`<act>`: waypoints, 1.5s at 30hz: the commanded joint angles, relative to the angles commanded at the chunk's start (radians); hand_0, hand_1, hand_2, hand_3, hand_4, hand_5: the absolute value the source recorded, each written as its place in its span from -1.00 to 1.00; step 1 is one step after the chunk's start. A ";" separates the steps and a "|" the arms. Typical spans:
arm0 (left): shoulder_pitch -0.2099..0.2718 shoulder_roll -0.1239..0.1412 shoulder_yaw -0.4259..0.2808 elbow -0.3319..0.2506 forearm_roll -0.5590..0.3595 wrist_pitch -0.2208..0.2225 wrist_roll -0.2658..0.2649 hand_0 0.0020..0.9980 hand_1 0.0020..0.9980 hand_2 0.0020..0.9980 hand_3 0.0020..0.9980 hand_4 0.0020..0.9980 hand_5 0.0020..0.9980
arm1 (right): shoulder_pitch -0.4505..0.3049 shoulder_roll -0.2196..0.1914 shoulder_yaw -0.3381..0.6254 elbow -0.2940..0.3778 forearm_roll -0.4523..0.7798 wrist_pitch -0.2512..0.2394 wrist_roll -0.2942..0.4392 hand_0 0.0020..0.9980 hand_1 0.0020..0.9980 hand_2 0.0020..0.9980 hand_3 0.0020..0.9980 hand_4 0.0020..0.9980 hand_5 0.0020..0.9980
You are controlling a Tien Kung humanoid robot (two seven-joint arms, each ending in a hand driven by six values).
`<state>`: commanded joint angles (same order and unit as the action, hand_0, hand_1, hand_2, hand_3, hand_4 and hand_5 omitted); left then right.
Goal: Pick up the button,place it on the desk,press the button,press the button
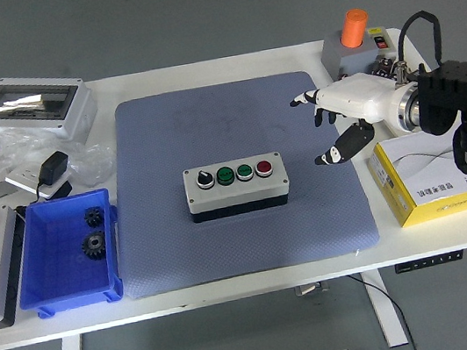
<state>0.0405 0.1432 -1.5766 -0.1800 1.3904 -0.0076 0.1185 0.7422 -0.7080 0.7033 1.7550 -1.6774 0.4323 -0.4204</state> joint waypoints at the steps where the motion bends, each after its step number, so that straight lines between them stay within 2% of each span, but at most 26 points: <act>1: 0.000 0.000 -0.003 0.000 0.003 0.000 0.002 0.47 0.48 0.37 0.63 0.33 -0.67 | 0.005 0.010 -0.010 -0.001 0.011 -0.001 0.003 -0.09 0.06 -0.26 1.00 -0.24 -0.86; 5: -0.002 -0.001 -0.012 0.000 0.017 -0.001 0.006 0.47 0.48 0.37 0.63 0.33 -0.67 | 0.020 0.071 -0.057 -0.035 0.025 -0.023 0.012 -0.09 0.06 -0.26 1.00 -0.24 -0.86; 6: -0.004 -0.001 -0.013 0.000 0.019 -0.001 0.006 0.47 0.47 0.37 0.63 0.33 -0.67 | 0.023 0.090 -0.072 -0.048 0.024 -0.029 0.013 -0.18 0.02 -0.37 1.00 -0.55 -1.00; 11: -0.005 0.000 -0.014 0.000 0.021 -0.001 0.006 0.47 0.47 0.37 0.63 0.33 -0.67 | 0.025 0.129 -0.112 -0.083 0.020 -0.040 0.012 -0.18 0.02 -0.37 1.00 -0.55 -1.00; 18: -0.001 0.000 -0.024 0.000 0.030 0.000 0.012 0.47 0.48 0.37 0.63 0.33 -0.67 | 0.011 0.127 -0.139 -0.094 0.017 -0.040 0.006 -0.17 0.00 -0.41 1.00 -0.64 -1.00; 32: -0.005 0.000 -0.023 0.000 0.032 -0.001 0.010 0.47 0.48 0.36 0.63 0.33 -0.67 | -0.010 0.138 -0.166 -0.117 0.018 -0.051 0.003 -0.17 -0.01 -0.42 1.00 -0.65 -1.00; 45: -0.008 0.001 -0.019 0.000 0.025 -0.001 0.009 0.47 0.48 0.36 0.63 0.34 -0.67 | -0.011 0.148 -0.207 -0.137 0.022 -0.042 -0.011 -0.17 -0.01 -0.42 1.00 -0.65 -1.00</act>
<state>0.0327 0.1437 -1.5955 -0.1800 1.4153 -0.0088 0.1276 0.7314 -0.5599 0.4958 1.6178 -1.6554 0.3907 -0.4311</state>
